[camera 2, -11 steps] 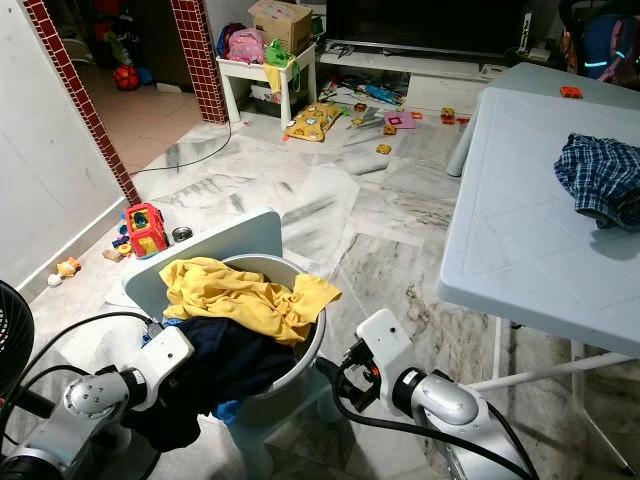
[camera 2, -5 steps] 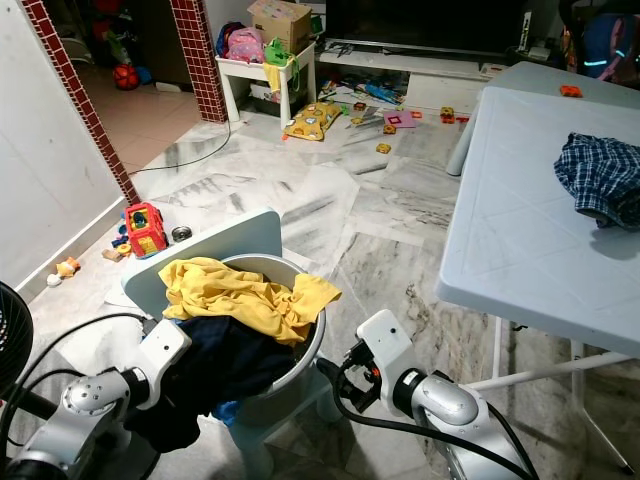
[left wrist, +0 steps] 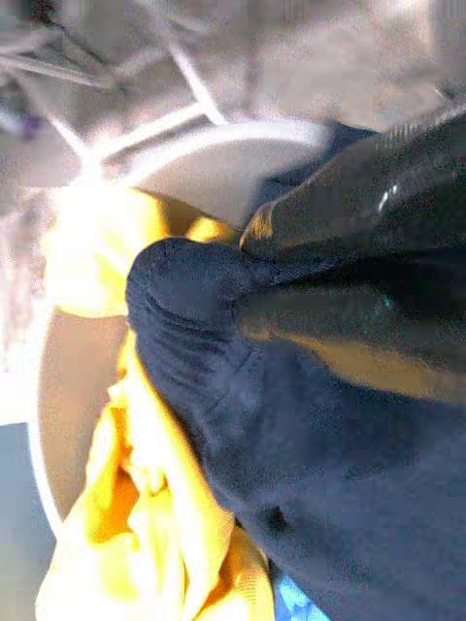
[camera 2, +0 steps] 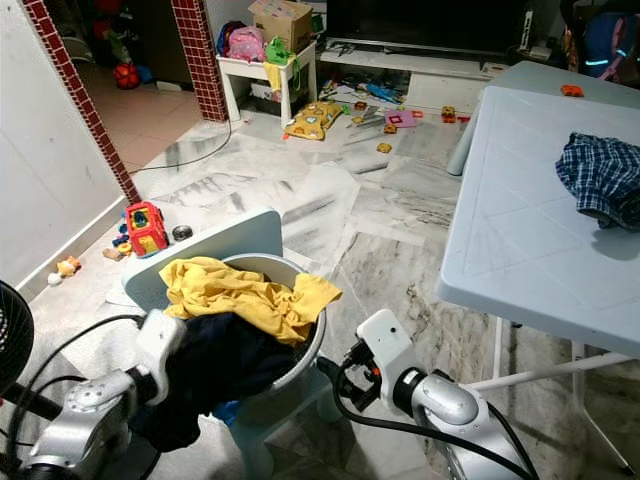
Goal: Hang hanger
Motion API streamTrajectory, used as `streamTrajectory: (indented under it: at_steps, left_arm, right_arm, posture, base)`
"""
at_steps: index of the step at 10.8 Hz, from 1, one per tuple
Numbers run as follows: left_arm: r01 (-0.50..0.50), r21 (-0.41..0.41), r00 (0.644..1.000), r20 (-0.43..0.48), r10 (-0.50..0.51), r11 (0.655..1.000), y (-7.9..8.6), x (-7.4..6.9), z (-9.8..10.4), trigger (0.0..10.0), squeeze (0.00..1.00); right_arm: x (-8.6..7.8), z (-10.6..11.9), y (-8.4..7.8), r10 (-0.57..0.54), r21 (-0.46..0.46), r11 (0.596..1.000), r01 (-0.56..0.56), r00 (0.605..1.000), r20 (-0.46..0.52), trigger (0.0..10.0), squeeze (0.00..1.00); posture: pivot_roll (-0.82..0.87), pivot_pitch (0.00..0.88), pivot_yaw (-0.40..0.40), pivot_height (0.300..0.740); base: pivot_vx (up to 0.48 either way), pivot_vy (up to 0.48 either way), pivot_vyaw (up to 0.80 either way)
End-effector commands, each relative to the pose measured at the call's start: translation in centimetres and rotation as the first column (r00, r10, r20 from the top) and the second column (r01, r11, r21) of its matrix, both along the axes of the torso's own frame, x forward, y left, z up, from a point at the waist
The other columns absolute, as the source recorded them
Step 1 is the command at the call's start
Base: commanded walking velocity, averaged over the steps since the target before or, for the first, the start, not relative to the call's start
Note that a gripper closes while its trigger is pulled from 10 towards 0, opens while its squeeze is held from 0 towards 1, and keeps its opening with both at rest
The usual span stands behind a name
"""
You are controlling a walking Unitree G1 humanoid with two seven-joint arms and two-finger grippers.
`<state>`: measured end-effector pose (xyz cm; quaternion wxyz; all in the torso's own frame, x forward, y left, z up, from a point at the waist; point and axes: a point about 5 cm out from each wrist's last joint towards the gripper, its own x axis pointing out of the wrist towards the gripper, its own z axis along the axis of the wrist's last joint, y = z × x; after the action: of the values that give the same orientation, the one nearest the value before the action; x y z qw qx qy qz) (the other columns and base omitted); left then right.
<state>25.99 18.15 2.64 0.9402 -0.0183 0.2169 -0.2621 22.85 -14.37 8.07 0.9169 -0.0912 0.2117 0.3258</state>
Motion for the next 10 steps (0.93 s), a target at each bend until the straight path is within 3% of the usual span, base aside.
streamTrajectory:
  at_steps: [1,3,5,6,7,9,10]
  left_arm:
    - [-0.121,-0.108,0.993,-0.018,0.119,0.987,0.5,0.1,0.6,0.0,0.0]
    - [-0.22,-0.19,0.975,-0.053,0.214,0.957,0.4,-0.4,0.5,0.0,0.0]
    - [-0.262,-0.193,0.964,-0.101,0.246,0.946,-0.1,-1.5,-0.3,0.0,0.0]
    - [-0.265,-0.182,0.962,-0.121,0.246,0.947,-0.3,-1.9,-0.6,1.5,0.0]
    - [-0.274,-0.164,0.957,-0.144,0.252,0.948,-0.5,-2.2,-0.9,10.0,0.0]
    - [-0.306,-0.12,0.945,-0.161,0.286,0.944,-0.4,-2.7,-1.0,10.0,0.0]
    - [-0.313,-0.075,0.941,-0.157,0.298,0.947,-0.1,-2.8,-1.0,10.0,0.99]
  right_arm:
    - [0.2,0.0,-0.2,-0.005,-0.012,1.0,0.005,1.0,0.008,10.0,0.0]
    - [0.2,-0.1,-0.2,-0.005,-0.016,1.0,0.005,1.0,0.009,10.0,0.0]
    - [0.2,-0.1,-0.1,-0.002,-0.018,1.0,0.002,1.0,0.01,10.0,0.0]
    - [0.2,-0.1,-0.1,0.0,-0.018,1.0,0.0,1.0,0.01,10.0,0.0]
    - [0.2,-0.1,0.0,0.003,-0.018,1.0,-0.003,1.0,0.01,10.0,0.0]
    - [0.1,-0.2,0.1,0.008,-0.018,1.0,-0.008,1.0,0.009,10.0,0.0]
    - [0.1,-0.2,0.0,0.007,-0.019,1.0,-0.007,1.0,0.008,10.0,0.0]
  posture:
    - [-0.22,0.033,0.032,0.74]
    - [-0.21,0.034,0.029,0.74]
    - [-0.21,0.035,0.029,0.74]
    - [-0.21,0.037,0.029,0.74]
    - [-0.2,0.038,0.029,0.74]
    - [-0.21,0.037,0.03,0.74]
    - [-0.2,0.036,0.028,0.74]
  base:
    - [0.0,0.0,0.0]
    - [0.0,0.0,0.0]
    - [0.0,0.0,0.0]
    - [0.0,0.0,0.0]
    - [0.0,0.0,0.0]
    - [0.0,0.0,0.0]
    - [0.0,0.0,0.0]
